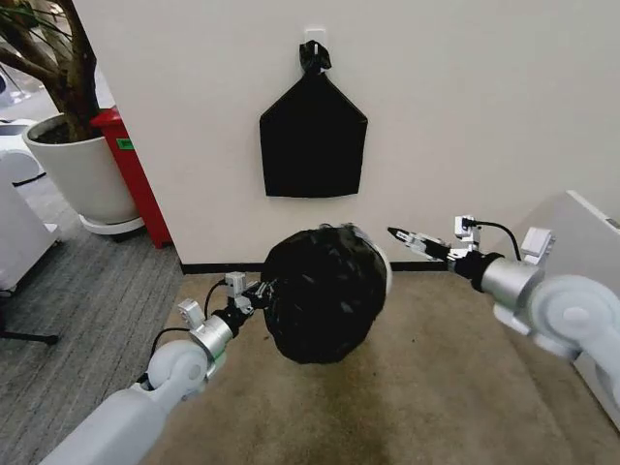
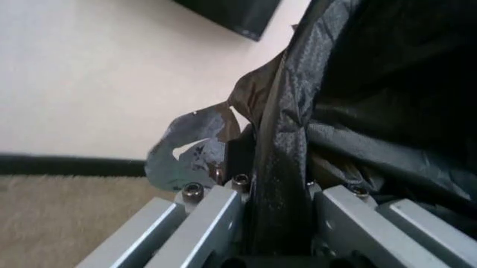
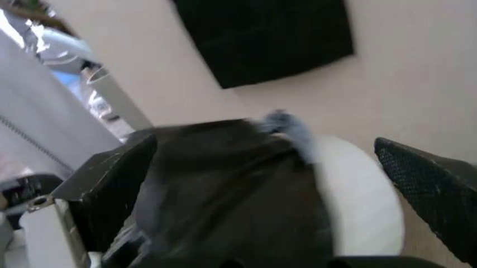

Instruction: Place the garbage bag over the trash bin.

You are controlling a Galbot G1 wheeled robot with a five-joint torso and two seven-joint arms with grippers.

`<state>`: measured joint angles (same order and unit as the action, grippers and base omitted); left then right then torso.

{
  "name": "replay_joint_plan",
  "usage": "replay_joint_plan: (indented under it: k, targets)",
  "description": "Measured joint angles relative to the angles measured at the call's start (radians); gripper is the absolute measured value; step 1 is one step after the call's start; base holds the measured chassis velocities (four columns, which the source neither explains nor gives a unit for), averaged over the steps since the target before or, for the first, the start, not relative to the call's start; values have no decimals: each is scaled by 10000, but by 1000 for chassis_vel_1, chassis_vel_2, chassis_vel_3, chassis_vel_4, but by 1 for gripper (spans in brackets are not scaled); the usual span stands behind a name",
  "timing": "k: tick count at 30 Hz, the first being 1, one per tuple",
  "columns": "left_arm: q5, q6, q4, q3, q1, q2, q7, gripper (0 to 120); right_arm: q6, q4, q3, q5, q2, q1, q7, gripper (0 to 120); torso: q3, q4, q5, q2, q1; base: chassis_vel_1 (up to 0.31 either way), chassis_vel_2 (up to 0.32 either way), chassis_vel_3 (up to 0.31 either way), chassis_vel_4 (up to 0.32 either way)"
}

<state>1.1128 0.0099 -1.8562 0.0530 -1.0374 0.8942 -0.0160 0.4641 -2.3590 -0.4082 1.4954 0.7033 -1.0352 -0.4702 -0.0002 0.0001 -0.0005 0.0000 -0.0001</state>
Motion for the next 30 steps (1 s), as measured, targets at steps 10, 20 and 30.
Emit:
replay_joint_plan:
  k: [10, 20, 30]
  targets:
    - [1070, 1044, -982, -965, 853, 107, -4412, 0, 378, -813, 2436, -5214, 528, 338, 1146, 93, 1, -2, 3, 0, 0, 0, 0, 0, 0]
    - [898, 1719, -1437, -1870, 1742, 2, -6711, 0, 1680, 390, 6013, -5703, 2727, 2101, -1721, 53, 3, 0, 4, 0, 0, 0, 0, 0, 0]
    - [406, 1777, -1498, -2062, 1835, 66, -6845, 0, 1729, 2127, 6909, -3159, 4393, 3684, -5485, 17, 3, 1, 3, 0, 1, 0, 0, 0, 0]
